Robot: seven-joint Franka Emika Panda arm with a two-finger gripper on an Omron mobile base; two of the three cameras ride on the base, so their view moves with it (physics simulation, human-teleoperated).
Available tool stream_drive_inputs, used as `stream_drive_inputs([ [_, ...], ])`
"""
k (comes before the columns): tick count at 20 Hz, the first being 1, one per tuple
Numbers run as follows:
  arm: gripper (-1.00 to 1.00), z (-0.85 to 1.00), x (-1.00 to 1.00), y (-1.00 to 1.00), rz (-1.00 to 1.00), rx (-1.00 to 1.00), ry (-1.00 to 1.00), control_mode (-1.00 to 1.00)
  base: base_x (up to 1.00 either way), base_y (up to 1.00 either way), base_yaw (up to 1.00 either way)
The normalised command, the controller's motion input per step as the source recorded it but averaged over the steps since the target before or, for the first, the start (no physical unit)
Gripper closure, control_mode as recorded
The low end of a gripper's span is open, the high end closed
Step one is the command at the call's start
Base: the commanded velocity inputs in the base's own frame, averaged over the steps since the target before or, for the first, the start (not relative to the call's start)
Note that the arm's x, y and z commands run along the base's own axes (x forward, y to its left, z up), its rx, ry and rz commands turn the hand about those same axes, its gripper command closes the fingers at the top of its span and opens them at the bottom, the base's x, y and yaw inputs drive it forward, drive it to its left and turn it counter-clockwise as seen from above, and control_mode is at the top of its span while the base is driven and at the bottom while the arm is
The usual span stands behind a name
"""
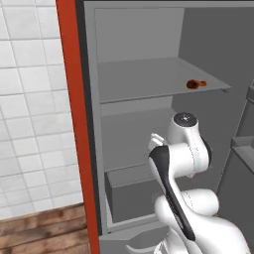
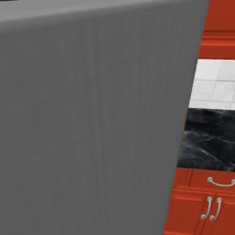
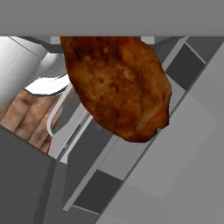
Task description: Place the chicken drumstick on the counter behind the older chicken drumstick on the same shelf of the fridge to maintain FIFO order. Close the fridge door when finished.
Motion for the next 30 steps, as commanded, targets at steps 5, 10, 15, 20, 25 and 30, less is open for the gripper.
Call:
stream_drive_inputs([
  [5, 1.00, 0.00, 0.00, -0.06, 0.00, 0.00, -0.02, -1.00, 0.06, -0.10, 0.03],
  [10, 1.00, 0.69, -0.07, -0.20, 0.00, -0.05, -0.33, -1.00, 0.00, 0.00, 0.00],
  [15, 1.00, 1.00, 0.00, -0.27, 0.00, -0.13, -0.46, -1.00, 0.00, 0.00, 0.00],
  [20, 1.00, 0.93, 0.00, -0.05, 0.00, -0.12, -0.32, -1.00, 0.00, 0.00, 0.00],
  [25, 1.00, 0.71, 0.41, 0.00, 0.00, -0.03, -0.07, -1.00, 0.00, 0.00, 0.00],
  [30, 1.00, 0.50, 0.93, -0.04, 0.00, 0.01, 0.14, -1.00, 0.00, 0.00, 0.00],
])
